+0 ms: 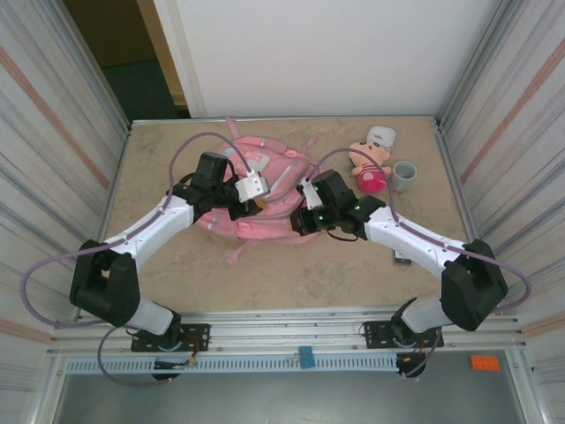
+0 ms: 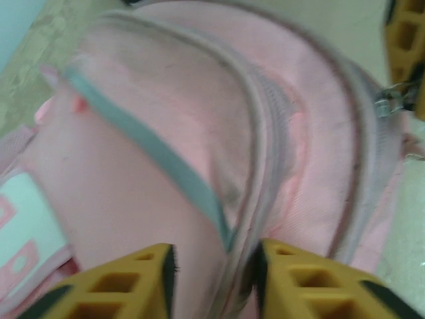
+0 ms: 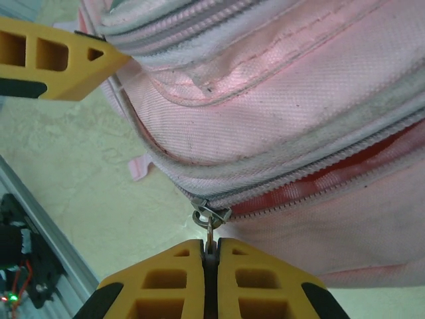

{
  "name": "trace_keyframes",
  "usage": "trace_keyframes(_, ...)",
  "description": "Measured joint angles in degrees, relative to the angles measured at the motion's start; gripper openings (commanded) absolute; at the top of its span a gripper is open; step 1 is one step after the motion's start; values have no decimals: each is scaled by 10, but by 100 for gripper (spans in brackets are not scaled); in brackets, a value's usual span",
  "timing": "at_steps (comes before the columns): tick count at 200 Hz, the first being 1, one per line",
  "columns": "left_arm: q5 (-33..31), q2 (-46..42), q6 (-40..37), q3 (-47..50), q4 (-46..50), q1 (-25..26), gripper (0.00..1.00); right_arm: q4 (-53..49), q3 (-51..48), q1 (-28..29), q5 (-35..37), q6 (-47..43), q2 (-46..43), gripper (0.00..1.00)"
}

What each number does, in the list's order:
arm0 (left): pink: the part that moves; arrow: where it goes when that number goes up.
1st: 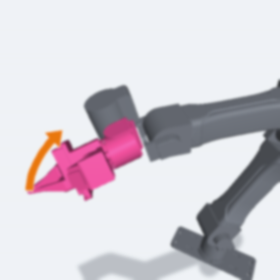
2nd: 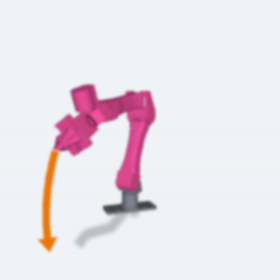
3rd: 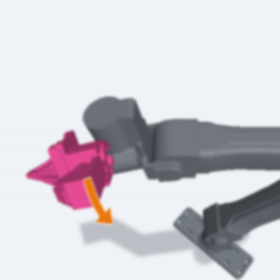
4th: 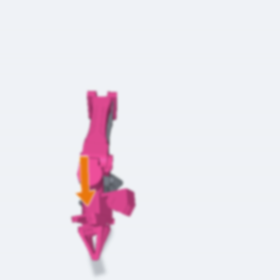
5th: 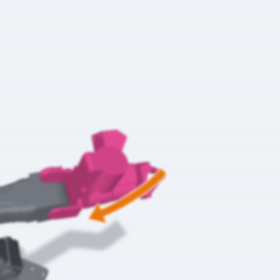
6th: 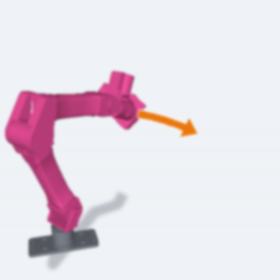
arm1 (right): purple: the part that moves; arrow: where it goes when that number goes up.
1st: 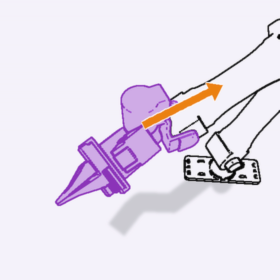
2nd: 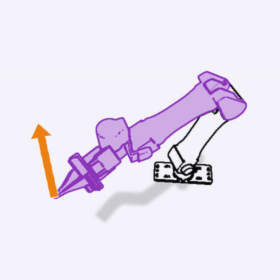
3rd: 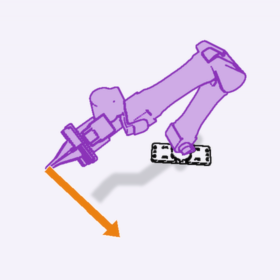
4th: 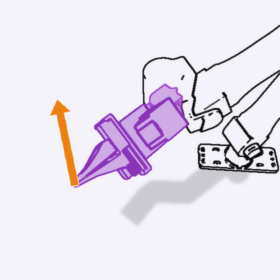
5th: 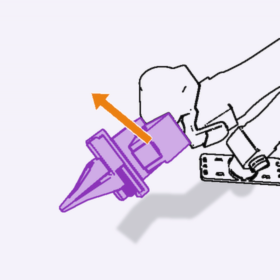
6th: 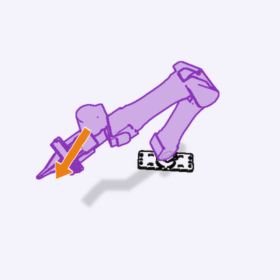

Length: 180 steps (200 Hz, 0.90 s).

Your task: Pack books, pencil case, and school supplies into a backpack

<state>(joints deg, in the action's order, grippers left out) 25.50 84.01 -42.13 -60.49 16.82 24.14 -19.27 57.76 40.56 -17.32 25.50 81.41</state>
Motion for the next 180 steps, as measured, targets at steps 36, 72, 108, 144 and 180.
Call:
trace_keyframes(36, -50, -15, 160, -8, 38, -7, 58, 22, -2, 31, 26, 61, 15, 0)
trace_keyframes(72, -71, -75, 375, 16, 58, -77, 63, 30, -2, 57, 45, 93, 35, 0)
trace_keyframes(108, -60, -109, 571, 86, 57, -162, 60, 43, -2, 74, 64, 133, 38, 0)
trace_keyframes(144, -8, -46, 687, 142, 18, -171, 58, 65, -2, 113, 89, 166, 45, 0)
trace_keyframes(180, 18, 41, 741, 117, -25, -174, 59, 97, 6, 152, 101, 191, 83, 0)
